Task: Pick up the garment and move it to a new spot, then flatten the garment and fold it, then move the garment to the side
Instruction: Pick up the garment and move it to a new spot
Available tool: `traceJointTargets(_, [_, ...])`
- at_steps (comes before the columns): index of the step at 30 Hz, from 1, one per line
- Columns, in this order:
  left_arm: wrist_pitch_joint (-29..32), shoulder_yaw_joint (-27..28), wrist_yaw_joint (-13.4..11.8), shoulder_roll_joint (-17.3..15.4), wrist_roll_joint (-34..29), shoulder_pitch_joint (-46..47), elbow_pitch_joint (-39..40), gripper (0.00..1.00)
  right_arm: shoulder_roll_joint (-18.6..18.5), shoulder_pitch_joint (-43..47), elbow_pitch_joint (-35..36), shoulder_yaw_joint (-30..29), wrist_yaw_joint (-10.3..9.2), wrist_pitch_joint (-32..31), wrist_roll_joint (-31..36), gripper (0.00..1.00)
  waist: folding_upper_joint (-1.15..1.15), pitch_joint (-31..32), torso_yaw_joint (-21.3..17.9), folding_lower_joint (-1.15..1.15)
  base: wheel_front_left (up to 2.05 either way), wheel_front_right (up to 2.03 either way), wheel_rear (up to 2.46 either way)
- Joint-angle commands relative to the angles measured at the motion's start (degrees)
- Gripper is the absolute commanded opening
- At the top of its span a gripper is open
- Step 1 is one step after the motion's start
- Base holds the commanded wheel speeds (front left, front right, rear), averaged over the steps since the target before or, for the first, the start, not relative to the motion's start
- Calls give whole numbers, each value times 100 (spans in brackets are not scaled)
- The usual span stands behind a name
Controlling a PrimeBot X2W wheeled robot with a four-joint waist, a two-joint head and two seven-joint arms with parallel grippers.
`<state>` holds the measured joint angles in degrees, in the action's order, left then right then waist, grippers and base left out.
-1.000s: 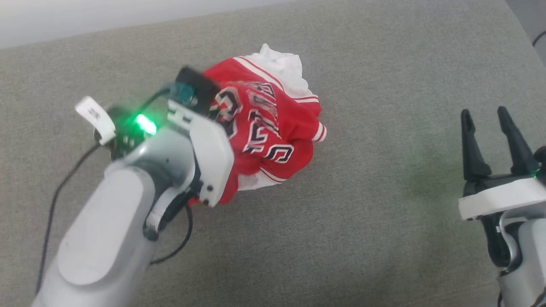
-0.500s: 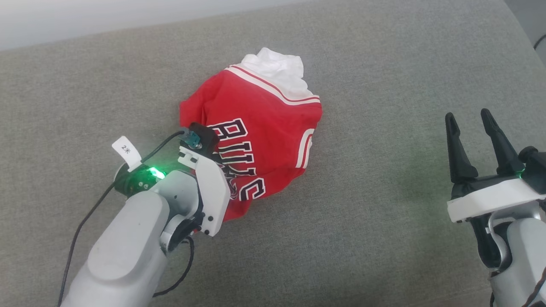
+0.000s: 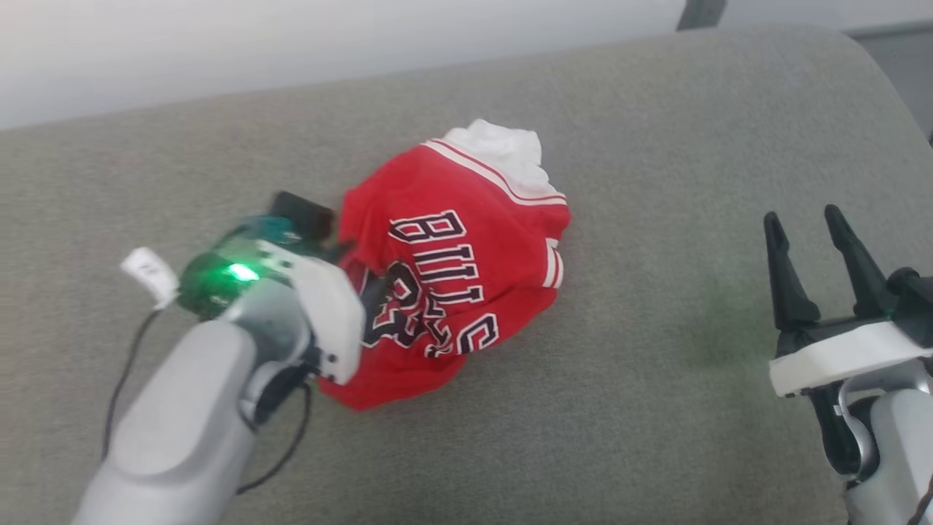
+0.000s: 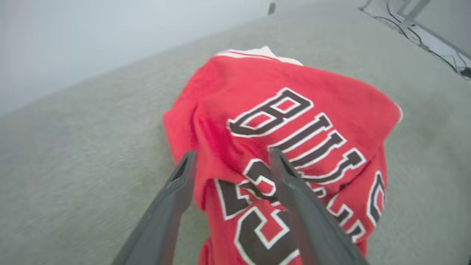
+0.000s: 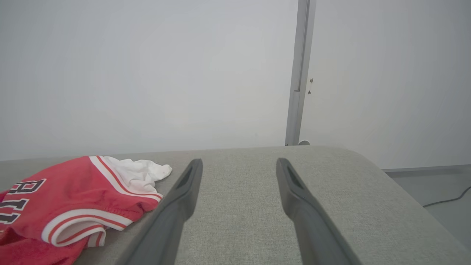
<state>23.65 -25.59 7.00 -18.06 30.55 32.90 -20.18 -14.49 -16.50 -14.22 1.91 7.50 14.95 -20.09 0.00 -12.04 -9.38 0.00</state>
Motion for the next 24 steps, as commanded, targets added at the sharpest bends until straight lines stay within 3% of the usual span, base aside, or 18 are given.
traceJointTargets(1, [-231,118,10,-117,-1,-133,89,100,-25,68,5,-28,-3,32,26,100,0,140,123,0,0,0,0])
traceJointTargets(14, [-2236,1199,-198,-765,272,-1295,751,100,8,443,32,-272,-2,-55,174,100,0,702,594,0,0,0,0])
traceJointTargets(24, [-3068,1832,-453,-963,484,-2280,981,100,72,686,211,-481,-2,-181,263,100,0,857,875,0,0,0,0])
